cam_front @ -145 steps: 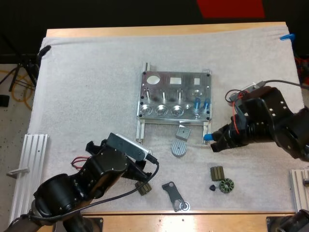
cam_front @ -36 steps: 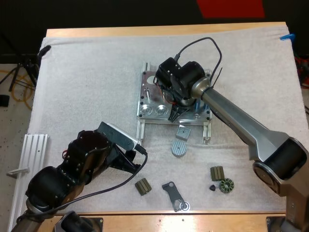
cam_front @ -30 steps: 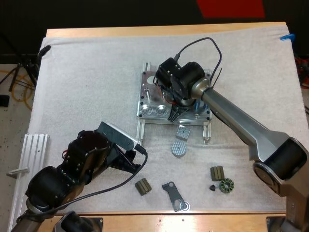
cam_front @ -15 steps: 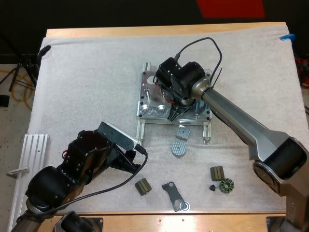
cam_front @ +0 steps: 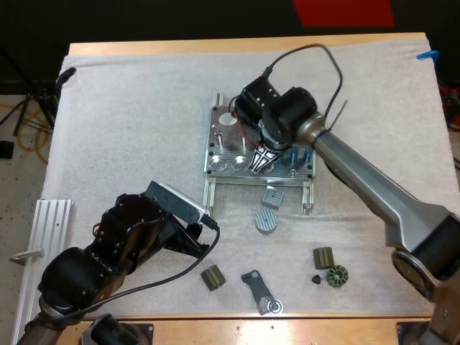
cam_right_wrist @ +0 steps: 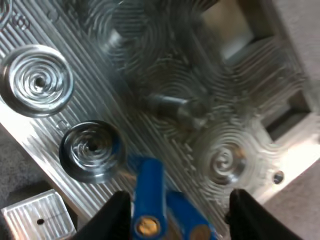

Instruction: Load cells from right to left

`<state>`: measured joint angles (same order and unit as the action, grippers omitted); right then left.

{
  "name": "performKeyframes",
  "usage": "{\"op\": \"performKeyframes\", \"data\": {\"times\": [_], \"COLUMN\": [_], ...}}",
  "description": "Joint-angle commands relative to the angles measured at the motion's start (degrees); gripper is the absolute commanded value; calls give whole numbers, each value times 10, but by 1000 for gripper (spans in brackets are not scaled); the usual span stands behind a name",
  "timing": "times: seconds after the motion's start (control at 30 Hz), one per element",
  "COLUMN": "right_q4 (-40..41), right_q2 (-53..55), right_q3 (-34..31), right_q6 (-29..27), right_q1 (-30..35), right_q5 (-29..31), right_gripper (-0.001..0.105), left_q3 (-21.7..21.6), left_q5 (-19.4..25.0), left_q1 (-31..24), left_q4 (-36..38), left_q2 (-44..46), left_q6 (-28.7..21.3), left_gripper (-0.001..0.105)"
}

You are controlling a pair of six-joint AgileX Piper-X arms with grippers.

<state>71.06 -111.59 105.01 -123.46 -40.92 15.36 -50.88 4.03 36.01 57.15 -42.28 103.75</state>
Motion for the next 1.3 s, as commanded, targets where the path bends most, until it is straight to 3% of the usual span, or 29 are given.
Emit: {"op": "performKeyframes", "data": {"times": [0.0, 0.33, 0.63, 1.27], "right_q4": [3, 13, -11, -35], "right_q2": [18, 31, 31, 15], "right_q3": [2, -8, -56, -56], "right_q6": [2, 2, 2, 13], "right_q1": [2, 2, 10, 13], "right_q5": [4, 16, 42, 19], "right_gripper": [44, 44, 44, 44], "left_q3": [-3, -3, -3, -3], "left_q5": [-1, -1, -1, -1], "left_q1": [0, 0, 0, 0], "left_q4": [-5, -5, -6, -18], "left_q2": [1, 1, 1, 1], "left_q6": [1, 1, 1, 1], "left_gripper": [66, 66, 66, 66]}}
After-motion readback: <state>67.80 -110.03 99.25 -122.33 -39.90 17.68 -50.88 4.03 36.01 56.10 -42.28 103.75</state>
